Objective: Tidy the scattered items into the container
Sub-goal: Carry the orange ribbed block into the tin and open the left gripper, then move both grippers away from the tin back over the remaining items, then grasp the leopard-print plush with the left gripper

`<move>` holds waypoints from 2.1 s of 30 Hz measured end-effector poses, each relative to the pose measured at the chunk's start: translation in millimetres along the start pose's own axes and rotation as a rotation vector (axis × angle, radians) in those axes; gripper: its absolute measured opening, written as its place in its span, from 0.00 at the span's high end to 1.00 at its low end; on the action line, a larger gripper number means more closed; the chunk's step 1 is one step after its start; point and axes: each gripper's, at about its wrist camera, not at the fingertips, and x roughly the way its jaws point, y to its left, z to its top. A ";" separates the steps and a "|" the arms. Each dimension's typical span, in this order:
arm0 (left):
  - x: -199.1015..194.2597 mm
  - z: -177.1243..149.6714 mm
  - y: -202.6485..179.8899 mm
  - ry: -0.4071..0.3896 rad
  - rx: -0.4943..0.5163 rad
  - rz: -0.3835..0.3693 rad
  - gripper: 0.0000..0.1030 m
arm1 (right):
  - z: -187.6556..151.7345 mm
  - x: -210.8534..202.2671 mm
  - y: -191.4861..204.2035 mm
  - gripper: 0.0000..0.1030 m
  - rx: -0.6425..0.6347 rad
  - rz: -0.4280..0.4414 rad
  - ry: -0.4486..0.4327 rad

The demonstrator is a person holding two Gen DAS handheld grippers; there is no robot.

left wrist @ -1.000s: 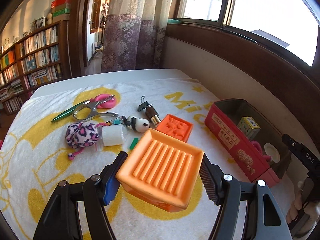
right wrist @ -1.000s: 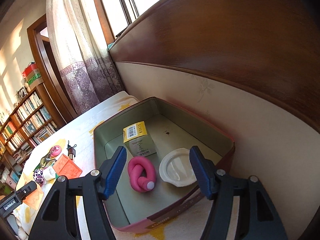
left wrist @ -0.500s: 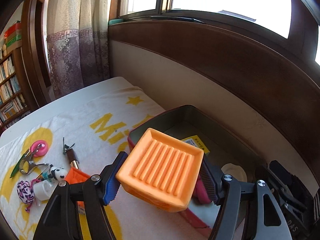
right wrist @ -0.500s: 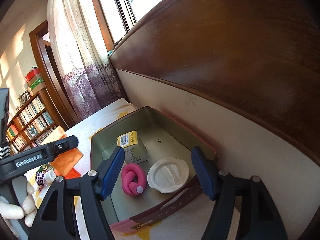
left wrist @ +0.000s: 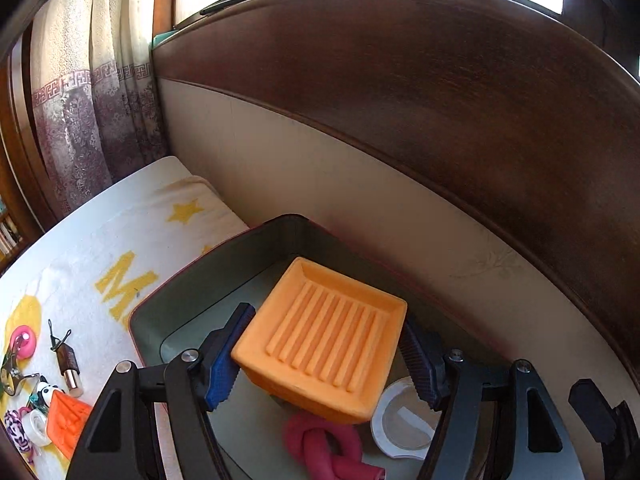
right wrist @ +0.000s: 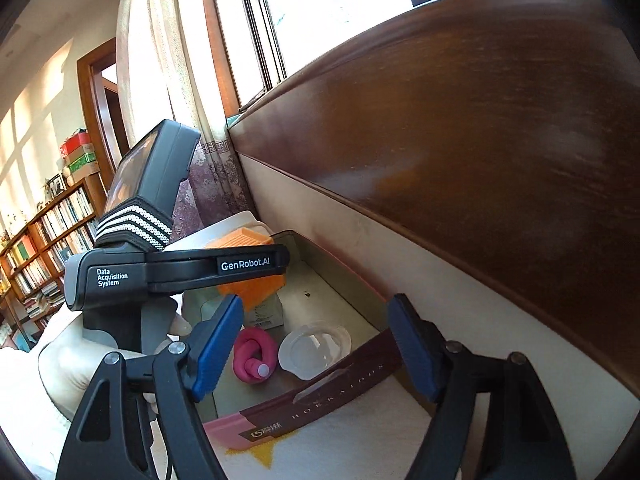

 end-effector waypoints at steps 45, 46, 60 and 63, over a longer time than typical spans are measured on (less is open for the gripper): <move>-188.6 -111.8 346.2 -0.150 -0.518 0.308 0.19 | -26.6 111.6 217.3 0.20 -0.184 0.319 0.341; -187.8 -113.4 348.2 -0.140 -0.518 0.309 0.19 | -28.4 115.6 221.8 0.20 -0.194 0.314 0.344; -141.8 -142.5 337.2 0.022 -0.444 0.276 0.19 | -51.2 147.8 224.9 0.19 -0.218 0.257 0.371; -130.8 -151.2 342.2 0.033 -0.473 0.248 0.19 | -52.4 147.0 225.9 0.19 -0.222 0.259 0.363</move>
